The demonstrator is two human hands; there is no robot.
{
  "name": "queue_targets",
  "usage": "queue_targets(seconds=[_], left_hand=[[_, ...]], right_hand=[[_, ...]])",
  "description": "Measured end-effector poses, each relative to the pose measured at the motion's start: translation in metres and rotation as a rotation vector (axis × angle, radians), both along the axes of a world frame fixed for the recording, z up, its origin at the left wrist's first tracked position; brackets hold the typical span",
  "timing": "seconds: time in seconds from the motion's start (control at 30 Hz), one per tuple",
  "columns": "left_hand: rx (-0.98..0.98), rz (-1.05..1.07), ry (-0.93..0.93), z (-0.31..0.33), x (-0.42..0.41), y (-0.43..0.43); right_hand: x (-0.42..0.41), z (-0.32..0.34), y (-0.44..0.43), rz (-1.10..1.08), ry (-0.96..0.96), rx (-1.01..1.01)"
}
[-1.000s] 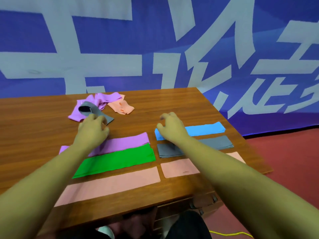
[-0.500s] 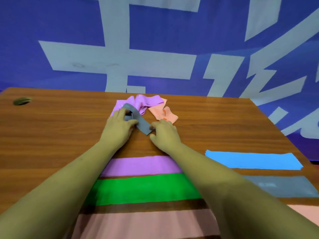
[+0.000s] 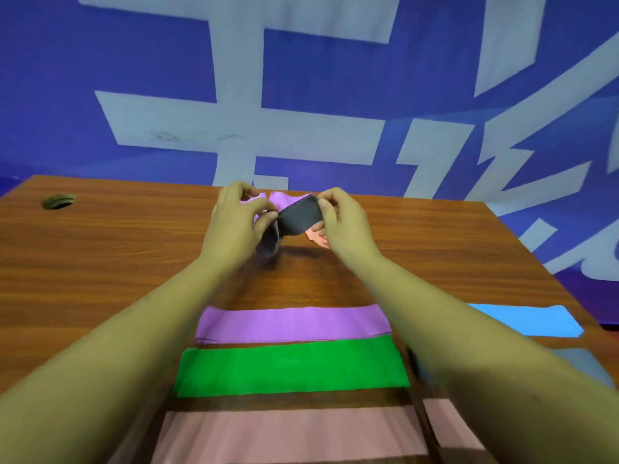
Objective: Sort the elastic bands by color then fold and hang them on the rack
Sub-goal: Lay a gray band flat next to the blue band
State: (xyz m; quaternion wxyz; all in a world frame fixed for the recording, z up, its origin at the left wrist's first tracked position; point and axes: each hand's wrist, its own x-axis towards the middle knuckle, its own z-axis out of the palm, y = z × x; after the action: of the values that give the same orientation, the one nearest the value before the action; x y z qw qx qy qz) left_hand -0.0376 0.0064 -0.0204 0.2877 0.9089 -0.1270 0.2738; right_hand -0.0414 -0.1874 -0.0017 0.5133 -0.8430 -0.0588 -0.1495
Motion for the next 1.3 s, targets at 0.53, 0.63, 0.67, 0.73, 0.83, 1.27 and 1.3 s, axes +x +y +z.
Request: queue_targets(seconds=[0.53, 0.63, 0.67, 0.73, 0.83, 1.27, 1.3], left_hand=[[-0.405, 0.097, 0.284, 0.022, -0.108, -0.003], [-0.54, 0.077, 0.316, 0.012, -0.126, -0.002], [-0.56, 0.076, 0.327, 0.009, -0.131, -0.001], [-0.566, 0.046, 0.343, 0.005, -0.139, -0.003], [-0.578, -0.043, 0.358, 0.004, -0.15, -0.011], [-0.927, -0.408, 0.779, 0.023, -0.195, -0.08], [-0.891, -0.408, 0.791, 0.023, -0.197, -0.09]], right_hand=[[-0.096, 0.121, -0.048, -0.067, -0.118, -0.04], [-0.112, 0.124, -0.065, -0.089, -0.095, 0.029], [-0.117, 0.122, -0.072, -0.103, -0.081, 0.052], [-0.126, 0.115, -0.09, -0.151, -0.048, 0.069], [-0.138, 0.098, -0.118, -0.243, 0.044, 0.105], [-0.19, 0.031, -0.22, -0.47, 0.249, 0.325], [-0.194, 0.024, -0.228, -0.49, 0.256, 0.32]])
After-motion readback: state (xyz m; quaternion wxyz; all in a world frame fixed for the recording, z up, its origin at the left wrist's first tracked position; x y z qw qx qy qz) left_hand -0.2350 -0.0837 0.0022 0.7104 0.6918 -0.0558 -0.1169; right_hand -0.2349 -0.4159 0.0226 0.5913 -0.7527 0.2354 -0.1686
